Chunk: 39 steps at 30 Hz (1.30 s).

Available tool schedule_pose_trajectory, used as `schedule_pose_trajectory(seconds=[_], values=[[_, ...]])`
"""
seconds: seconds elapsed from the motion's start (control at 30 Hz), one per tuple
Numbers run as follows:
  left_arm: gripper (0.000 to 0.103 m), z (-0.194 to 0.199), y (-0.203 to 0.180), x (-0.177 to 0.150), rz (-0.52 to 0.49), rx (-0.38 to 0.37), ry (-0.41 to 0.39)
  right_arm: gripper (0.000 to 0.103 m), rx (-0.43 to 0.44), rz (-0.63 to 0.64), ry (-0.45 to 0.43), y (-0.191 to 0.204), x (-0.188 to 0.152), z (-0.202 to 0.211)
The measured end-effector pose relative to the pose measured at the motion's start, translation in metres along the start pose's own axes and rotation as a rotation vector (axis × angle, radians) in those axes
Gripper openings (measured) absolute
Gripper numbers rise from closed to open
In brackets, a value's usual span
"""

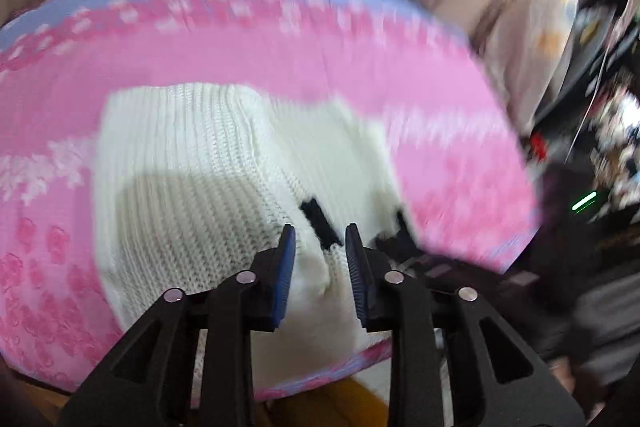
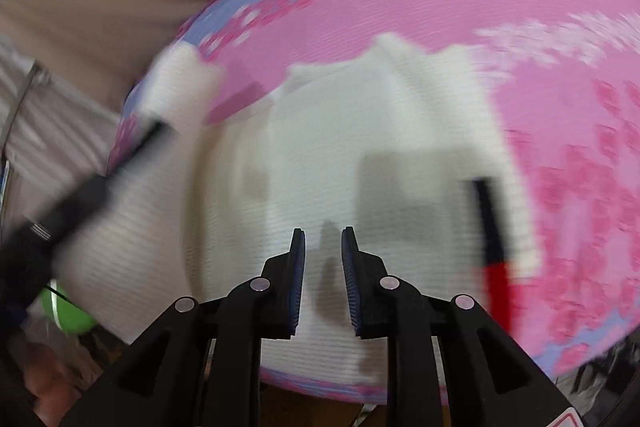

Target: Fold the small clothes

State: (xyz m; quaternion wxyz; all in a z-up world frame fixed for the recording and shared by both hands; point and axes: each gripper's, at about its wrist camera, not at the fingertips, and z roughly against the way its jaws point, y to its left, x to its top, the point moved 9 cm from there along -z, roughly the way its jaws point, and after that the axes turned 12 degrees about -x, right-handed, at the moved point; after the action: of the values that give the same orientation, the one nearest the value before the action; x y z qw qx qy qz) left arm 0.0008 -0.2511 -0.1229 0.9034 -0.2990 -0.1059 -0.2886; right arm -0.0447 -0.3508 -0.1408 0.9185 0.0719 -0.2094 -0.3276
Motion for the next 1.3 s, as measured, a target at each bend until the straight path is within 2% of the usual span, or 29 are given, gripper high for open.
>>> schedule_pose_trajectory(seconds=[0.03,0.07,0.1,0.13,0.17,0.2,0.27,0.33,0.4,0.47,0.53,0.63,0.67,0.7,0.73,0.8,0.9,0.97,1.0,1.07,1.1,1.13,1.17,1.2,1.27,1.3], values=[[0.031,-0.013,0.004,-0.012,0.026,0.047,0.052,0.027,-0.024,-0.025,0.001,-0.021,0.000,0.004],[0.041,-0.013,0.006,-0.018,0.056,0.037,0.048,0.027,-0.039,-0.038,0.002,-0.033,-0.001,0.007],[0.049,-0.005,0.006,-0.020,0.083,0.009,0.017,0.028,-0.042,-0.047,0.000,-0.042,-0.002,0.011],[0.068,0.011,0.010,-0.020,0.105,-0.005,-0.038,0.030,-0.030,-0.054,-0.008,-0.050,-0.003,0.019],[0.076,0.025,0.015,-0.018,0.115,0.010,-0.085,0.040,-0.014,-0.058,-0.016,-0.052,-0.003,0.025],[0.078,0.043,0.023,-0.016,0.122,0.034,-0.133,0.054,0.011,-0.060,-0.025,-0.051,-0.003,0.030],[0.081,0.075,0.050,-0.017,0.150,0.101,-0.199,0.067,0.078,-0.057,-0.027,-0.040,-0.001,0.036],[0.081,0.089,0.070,-0.027,0.196,0.123,-0.199,0.071,0.140,-0.055,-0.002,-0.013,0.001,0.030],[0.081,0.093,0.087,-0.047,0.241,0.125,-0.162,0.076,0.194,-0.046,0.044,0.017,0.006,0.016],[0.081,0.090,0.093,-0.071,0.278,0.126,-0.115,0.076,0.215,-0.019,0.105,0.041,0.006,-0.002],[0.081,0.081,0.099,-0.094,0.317,0.126,-0.054,0.076,0.198,0.020,0.168,0.061,0.002,-0.021],[0.080,0.068,0.111,-0.114,0.375,0.153,0.025,0.076,0.190,0.051,0.252,0.083,-0.011,-0.041],[0.078,0.069,0.115,-0.118,0.394,0.151,0.028,0.070,0.198,0.065,0.267,0.093,-0.017,-0.044],[0.078,0.072,0.118,-0.121,0.409,0.152,0.020,0.044,0.197,0.082,0.257,0.098,-0.019,-0.042],[0.078,0.078,0.120,-0.121,0.420,0.156,-0.003,0.029,0.195,0.112,0.234,0.106,-0.020,-0.037],[0.078,0.090,0.121,-0.118,0.432,0.162,-0.058,0.024,0.244,0.162,0.149,0.125,-0.014,-0.010],[0.078,0.103,0.118,-0.108,0.421,0.169,-0.119,0.023,0.332,0.187,-0.009,0.136,0.007,0.054],[0.079,0.103,0.113,-0.105,0.403,0.166,-0.130,0.023,0.327,0.178,-0.110,0.119,0.021,0.089],[0.079,0.101,0.110,-0.103,0.392,0.165,-0.127,0.023,0.286,0.171,-0.148,0.102,0.026,0.097],[0.079,0.094,0.103,-0.100,0.369,0.163,-0.107,0.024,0.147,0.168,-0.170,0.063,0.031,0.082],[0.079,0.090,0.101,-0.098,0.362,0.159,-0.098,0.024,0.055,0.169,-0.157,0.037,0.030,0.063],[0.079,0.086,0.098,-0.097,0.353,0.158,-0.087,0.024,-0.039,0.168,-0.107,0.012,0.024,0.036],[0.079,0.084,0.095,-0.095,0.343,0.160,-0.079,0.024,-0.124,0.142,-0.018,-0.016,0.011,0.003],[0.079,0.082,0.091,-0.093,0.329,0.163,-0.076,0.025,-0.132,0.091,0.033,-0.034,0.001,-0.013],[0.080,0.084,0.084,-0.088,0.296,0.164,-0.082,0.029,-0.013,-0.005,0.026,-0.036,-0.005,-0.008],[0.080,0.082,0.080,-0.084,0.283,0.163,-0.083,0.033,0.010,-0.026,0.012,-0.034,-0.004,-0.001]])
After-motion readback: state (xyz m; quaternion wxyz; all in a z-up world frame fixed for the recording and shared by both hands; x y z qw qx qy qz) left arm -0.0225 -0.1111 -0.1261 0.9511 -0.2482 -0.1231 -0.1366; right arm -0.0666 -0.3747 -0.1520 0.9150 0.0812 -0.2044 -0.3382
